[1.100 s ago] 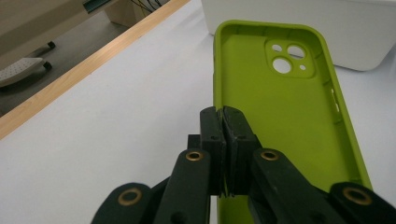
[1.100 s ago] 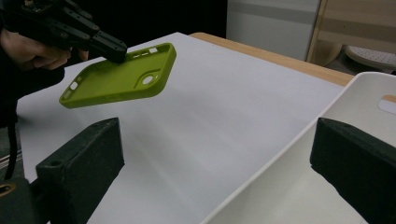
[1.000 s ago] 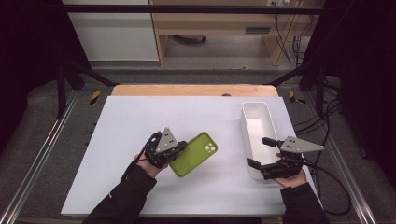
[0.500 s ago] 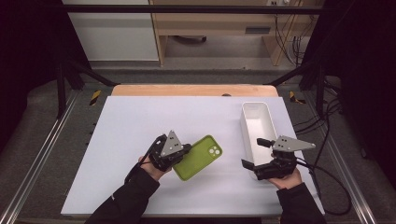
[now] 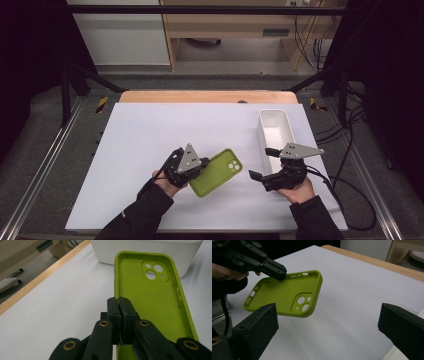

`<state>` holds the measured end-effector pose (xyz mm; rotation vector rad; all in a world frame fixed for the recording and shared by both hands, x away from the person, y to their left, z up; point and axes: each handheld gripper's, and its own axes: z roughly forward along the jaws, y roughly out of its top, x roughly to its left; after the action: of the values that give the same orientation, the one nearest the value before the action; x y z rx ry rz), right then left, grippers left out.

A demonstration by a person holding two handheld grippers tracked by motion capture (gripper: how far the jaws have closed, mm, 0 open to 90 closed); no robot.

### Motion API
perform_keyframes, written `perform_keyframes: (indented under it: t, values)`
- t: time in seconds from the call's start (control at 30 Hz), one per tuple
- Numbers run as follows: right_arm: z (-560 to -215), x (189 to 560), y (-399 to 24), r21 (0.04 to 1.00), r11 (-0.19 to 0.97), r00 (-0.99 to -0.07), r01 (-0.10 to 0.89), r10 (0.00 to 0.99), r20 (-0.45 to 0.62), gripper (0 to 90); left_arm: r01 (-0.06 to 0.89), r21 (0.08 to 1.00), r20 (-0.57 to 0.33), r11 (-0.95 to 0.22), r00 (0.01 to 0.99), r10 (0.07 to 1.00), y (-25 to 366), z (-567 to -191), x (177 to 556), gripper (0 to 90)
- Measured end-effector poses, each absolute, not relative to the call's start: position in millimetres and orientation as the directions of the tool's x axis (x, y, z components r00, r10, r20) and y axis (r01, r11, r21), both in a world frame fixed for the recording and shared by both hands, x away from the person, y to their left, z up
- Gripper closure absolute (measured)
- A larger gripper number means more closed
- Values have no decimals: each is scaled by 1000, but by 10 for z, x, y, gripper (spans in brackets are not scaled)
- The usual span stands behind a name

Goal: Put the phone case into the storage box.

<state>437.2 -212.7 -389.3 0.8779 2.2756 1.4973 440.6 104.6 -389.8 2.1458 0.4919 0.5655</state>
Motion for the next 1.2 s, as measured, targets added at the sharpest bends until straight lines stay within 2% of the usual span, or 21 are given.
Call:
perform_keyframes:
  t: [0.53,1.2]
  values:
    - [-3832,4482,-1954,870,331,-779,364,621,90,67,119,808,241,-577,827,508,1008,-3883,4353,877]
    - [-3766,4689,-1687,816,382,-793,433,592,144,179,81,802,271,-592,834,481,962,-3872,4298,877]
